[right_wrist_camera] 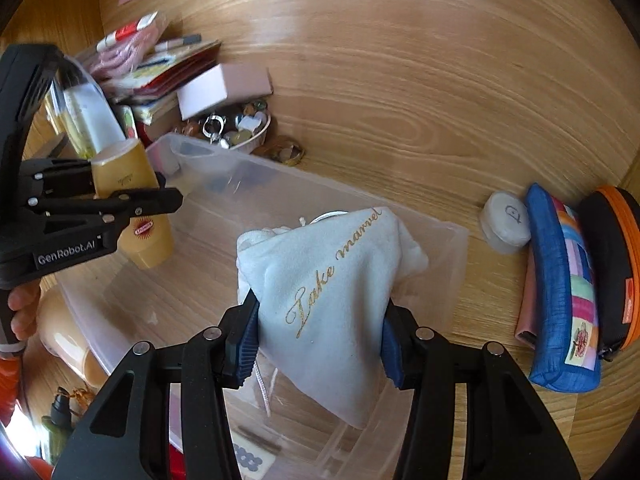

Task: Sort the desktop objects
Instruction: 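Carry the white pouch and gold tube into the clear box and release both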

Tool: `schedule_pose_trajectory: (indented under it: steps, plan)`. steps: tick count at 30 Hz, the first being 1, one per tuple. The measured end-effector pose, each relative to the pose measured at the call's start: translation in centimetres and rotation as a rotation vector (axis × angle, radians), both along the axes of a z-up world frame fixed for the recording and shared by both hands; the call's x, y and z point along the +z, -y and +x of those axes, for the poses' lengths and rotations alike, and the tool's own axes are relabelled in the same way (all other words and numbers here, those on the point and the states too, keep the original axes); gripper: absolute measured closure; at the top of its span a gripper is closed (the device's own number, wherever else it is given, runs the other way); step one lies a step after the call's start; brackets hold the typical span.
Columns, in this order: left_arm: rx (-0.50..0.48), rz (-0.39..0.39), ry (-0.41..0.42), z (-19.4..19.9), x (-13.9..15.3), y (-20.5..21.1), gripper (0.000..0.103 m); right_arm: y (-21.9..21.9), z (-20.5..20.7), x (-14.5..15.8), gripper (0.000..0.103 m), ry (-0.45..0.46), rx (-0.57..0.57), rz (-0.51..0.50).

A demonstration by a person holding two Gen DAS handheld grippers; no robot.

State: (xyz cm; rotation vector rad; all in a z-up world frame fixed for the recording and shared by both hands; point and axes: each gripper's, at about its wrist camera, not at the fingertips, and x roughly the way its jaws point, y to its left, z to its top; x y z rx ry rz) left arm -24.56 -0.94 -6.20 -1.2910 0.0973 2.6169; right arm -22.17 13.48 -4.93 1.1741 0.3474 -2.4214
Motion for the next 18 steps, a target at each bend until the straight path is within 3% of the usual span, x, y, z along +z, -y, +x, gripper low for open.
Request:
schedule_pose_trajectory:
  steps: [5,10,11,15,18]
  plan:
    - [-0.016,0.025,0.025,-0.3,-0.3,0.1,0.078,1.3,0.3,-0.7,0.056,-0.006,0.017,0.068]
    - [-0.027,-0.015,0.012,0.0,-0.3,-0.4,0.075,2.1,0.7,-1.0,0.054,-0.004,0.034,0.11]
    - [-0.027,-0.021,0.008,0.2,-0.2,-0.4,0.073,2.3,0.8,-1.0,0.054,-0.009,0.035,0.12]
    - [-0.033,-0.01,-0.012,0.5,0.3,-0.2,0.044,2.4,0.7,-1.0,0.05,-0.01,0.028,0.133]
    - [-0.036,-0.018,-0.029,0.6,0.5,-0.5,0.041,2.3,0.9,-0.7,0.037,-0.034,0.013,0.145]
